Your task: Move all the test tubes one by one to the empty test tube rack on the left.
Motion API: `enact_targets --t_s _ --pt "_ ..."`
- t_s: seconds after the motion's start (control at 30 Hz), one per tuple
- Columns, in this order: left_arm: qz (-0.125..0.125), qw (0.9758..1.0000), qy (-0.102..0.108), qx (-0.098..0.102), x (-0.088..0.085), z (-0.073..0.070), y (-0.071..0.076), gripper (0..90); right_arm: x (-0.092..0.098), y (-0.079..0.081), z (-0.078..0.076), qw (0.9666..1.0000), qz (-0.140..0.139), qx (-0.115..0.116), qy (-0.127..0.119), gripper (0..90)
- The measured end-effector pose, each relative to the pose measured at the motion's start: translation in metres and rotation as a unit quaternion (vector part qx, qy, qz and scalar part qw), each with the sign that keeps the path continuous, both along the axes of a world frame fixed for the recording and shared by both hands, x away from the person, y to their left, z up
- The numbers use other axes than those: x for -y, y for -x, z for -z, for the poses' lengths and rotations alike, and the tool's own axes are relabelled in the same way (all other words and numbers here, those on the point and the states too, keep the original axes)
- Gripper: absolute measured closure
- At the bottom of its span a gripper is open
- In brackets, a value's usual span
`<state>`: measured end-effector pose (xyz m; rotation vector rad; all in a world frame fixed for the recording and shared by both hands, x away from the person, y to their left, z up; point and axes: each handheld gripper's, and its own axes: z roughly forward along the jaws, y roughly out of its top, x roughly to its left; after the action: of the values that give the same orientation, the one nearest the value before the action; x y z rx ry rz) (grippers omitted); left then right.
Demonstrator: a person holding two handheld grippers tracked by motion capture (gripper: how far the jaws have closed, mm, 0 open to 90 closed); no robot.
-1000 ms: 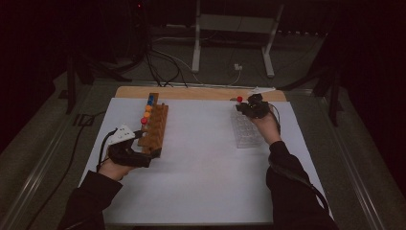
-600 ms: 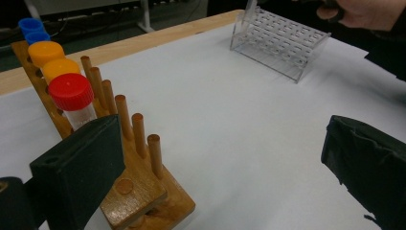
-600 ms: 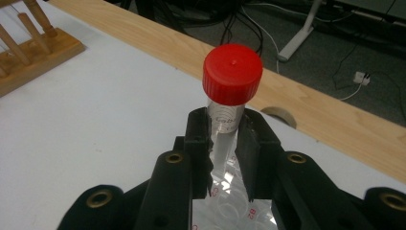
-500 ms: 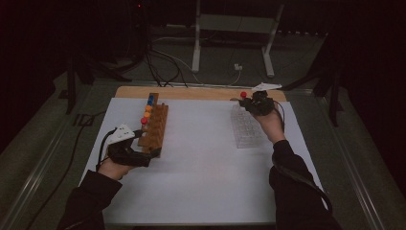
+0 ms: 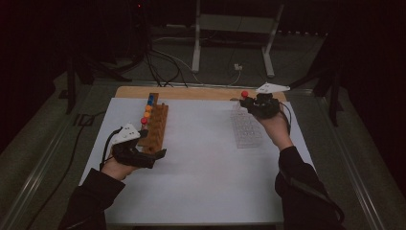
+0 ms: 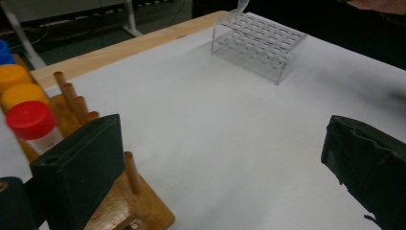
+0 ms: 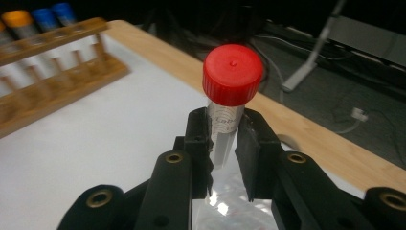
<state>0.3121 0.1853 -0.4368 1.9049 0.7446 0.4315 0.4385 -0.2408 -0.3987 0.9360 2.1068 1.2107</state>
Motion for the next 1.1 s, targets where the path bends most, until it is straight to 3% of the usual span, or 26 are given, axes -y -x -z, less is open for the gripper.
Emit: enact_targets --t_s 0.17,0.33,0.7,0.87,1.1 --pt "0.01 0.9999 -0.003 0.0 0.007 -0.003 0.002 1.8 -0.013 0.02 0.004 0.9995 -0.028 -0.001 0.013 75.1" --pt "0.016 0.9999 -0.002 -0.002 0.015 -0.006 0.001 1.8 -0.023 0.038 0.008 0.9987 -0.05 -0.005 0.011 75.1" --pt "0.05 0.9987 -0.003 0.003 0.04 -0.018 0.0 2.0 -0.043 0.074 0.024 0.996 -0.085 -0.016 0.022 75.1" --pt "0.07 0.9975 0.008 0.004 0.054 -0.027 -0.003 2.5 -0.052 0.087 0.034 0.9944 -0.101 -0.024 0.022 75.0" --pt "0.103 0.9945 0.002 0.02 0.085 -0.038 -0.004 9.1 -0.065 0.104 0.041 0.9921 -0.12 -0.028 0.022 75.0"
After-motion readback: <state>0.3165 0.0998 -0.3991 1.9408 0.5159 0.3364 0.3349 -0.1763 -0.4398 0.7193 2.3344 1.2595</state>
